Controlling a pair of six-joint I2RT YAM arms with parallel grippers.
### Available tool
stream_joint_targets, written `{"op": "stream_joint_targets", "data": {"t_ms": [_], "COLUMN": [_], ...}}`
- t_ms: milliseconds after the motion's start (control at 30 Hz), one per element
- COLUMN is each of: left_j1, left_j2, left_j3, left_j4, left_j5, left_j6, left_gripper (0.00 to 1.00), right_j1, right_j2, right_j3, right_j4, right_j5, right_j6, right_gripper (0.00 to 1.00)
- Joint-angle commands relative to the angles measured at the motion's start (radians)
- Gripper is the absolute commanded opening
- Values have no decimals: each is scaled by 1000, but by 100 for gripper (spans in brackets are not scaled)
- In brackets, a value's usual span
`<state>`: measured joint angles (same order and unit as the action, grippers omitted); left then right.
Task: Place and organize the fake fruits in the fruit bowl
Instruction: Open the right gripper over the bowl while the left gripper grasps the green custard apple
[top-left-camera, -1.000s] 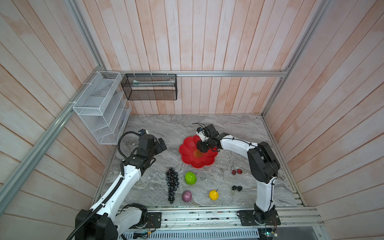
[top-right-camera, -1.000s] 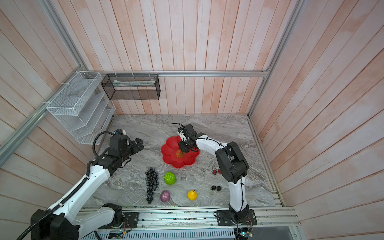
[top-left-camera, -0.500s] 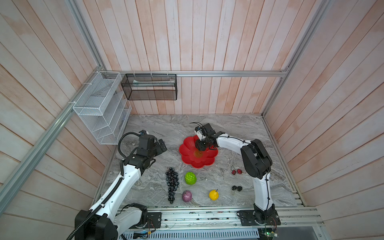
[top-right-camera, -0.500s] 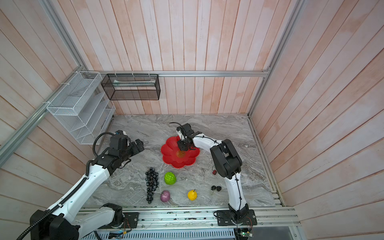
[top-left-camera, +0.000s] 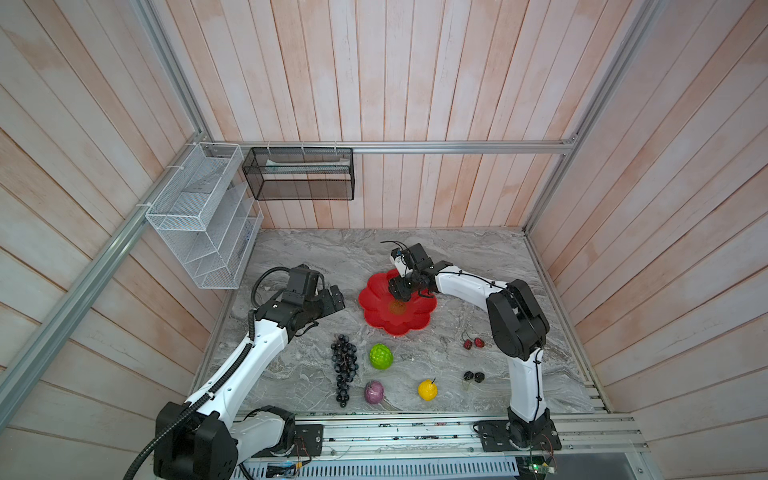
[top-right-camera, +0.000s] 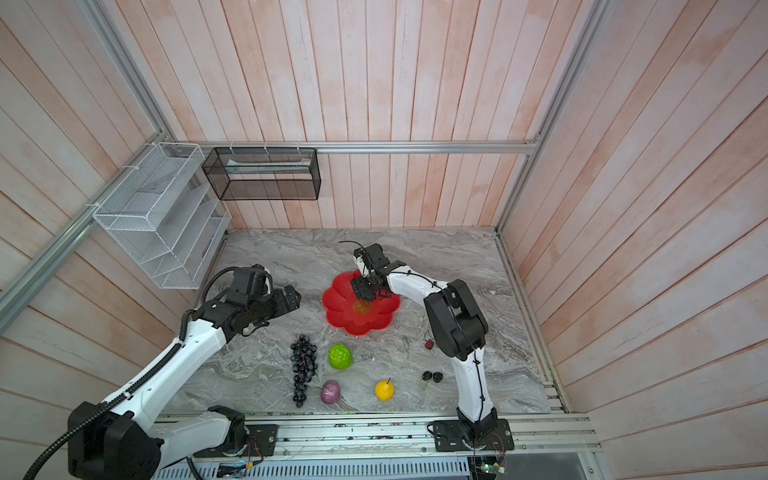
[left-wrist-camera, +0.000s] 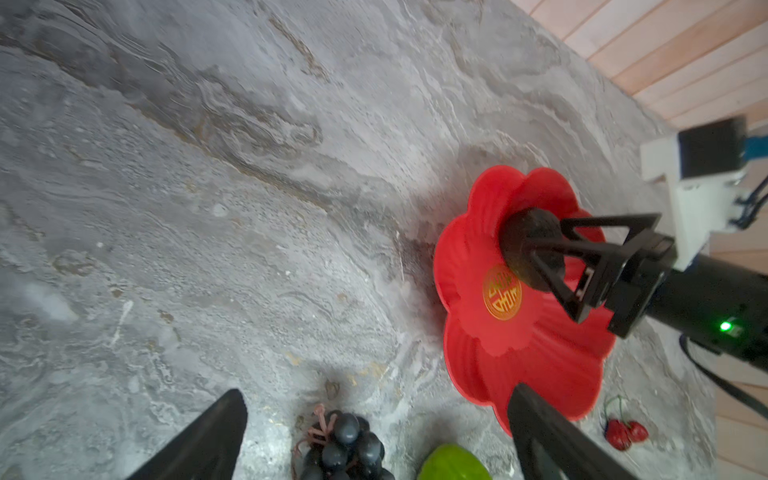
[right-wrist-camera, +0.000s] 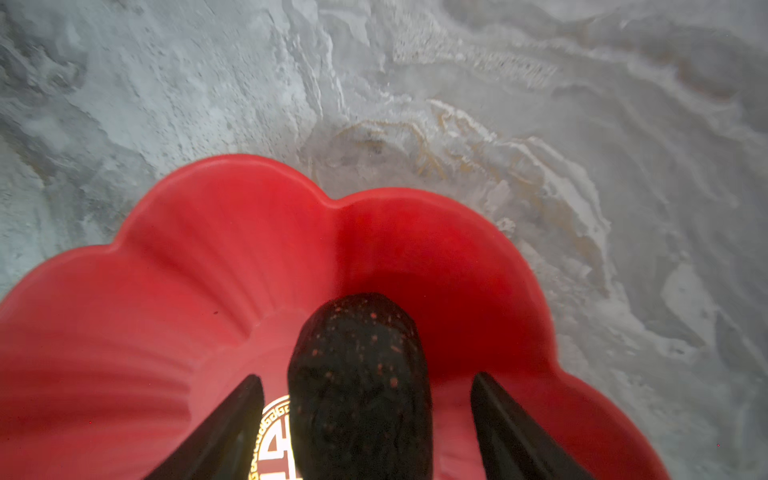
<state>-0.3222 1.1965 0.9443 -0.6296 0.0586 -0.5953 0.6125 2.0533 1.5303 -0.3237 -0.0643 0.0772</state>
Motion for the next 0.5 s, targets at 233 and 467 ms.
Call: {"op": "stream_joint_targets", "data": {"t_ms": [233, 467], "left_j1": [-294, -471], "left_j2": [154, 330], "left_j3": [162, 207], "left_j4": [-190, -235], "left_j5": [61, 48], "left_j6": [40, 86], "left_gripper": [96, 97], "right_j1": [1, -49], "right_j2": [-338, -498], "right_j3": [-149, -377], "right_j4": [42, 206], "right_j5": [-21, 0], "right_j6": [47, 125], "right_gripper": [81, 82]}}
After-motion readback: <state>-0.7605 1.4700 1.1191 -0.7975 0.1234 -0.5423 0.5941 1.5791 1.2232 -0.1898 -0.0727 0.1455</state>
